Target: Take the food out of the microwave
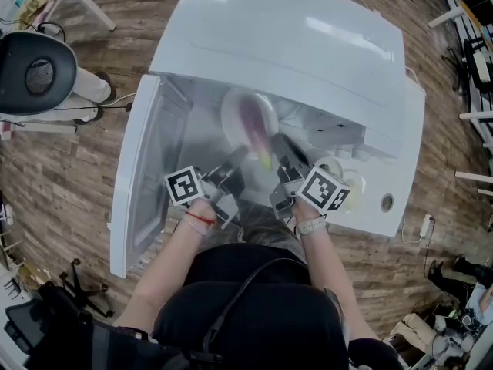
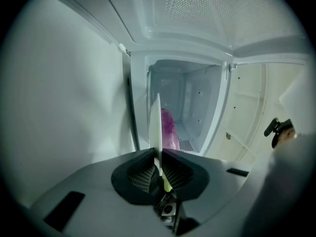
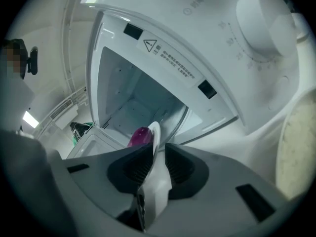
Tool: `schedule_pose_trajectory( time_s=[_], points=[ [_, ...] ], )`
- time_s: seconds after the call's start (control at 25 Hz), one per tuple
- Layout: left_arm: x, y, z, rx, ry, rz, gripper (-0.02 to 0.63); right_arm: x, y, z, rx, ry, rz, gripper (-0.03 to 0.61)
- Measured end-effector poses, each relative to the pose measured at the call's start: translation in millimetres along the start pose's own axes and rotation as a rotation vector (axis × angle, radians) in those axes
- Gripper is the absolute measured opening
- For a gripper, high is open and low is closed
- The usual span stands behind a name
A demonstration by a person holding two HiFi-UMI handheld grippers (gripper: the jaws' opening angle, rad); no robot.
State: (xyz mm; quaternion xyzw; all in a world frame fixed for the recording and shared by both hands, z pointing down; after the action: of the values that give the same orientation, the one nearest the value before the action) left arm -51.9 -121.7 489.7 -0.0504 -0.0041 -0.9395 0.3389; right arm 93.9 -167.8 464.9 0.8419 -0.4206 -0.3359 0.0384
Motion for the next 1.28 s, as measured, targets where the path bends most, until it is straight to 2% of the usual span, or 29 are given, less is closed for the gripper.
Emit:
schedule_pose_trajectory(
  time_s=[0.12,0.24,1.28],
  points=[
    [0.0,0.3,0.7,0.009,0.013,0.011,0.052,-1.8,1.9,-1.4,0.002,0.019,0.009,0.088],
    [0.7,0.7,1.6,0.019,0.032,0.018,0.051,-1.4,2.2,-0.3,0.008,0.006,0.009,0.052],
    [-20.2,-15.1,-2.3,0.051,0.021,0.078,0.044,-21.1,-26.5,6.3,-0.009,0.031,-0.052,0.044]
  ],
)
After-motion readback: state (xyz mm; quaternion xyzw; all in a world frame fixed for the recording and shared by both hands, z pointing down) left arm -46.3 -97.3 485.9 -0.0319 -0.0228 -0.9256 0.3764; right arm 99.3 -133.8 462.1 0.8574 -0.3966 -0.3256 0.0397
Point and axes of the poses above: the fingertips, and each gripper's own axes: y forward along the fingers, z to its left, x out of its top, the point moved 5 cm from there along -y, backward along the fingers, and after that the axes turned 2 degrees about -y, right-handed, at the moved point
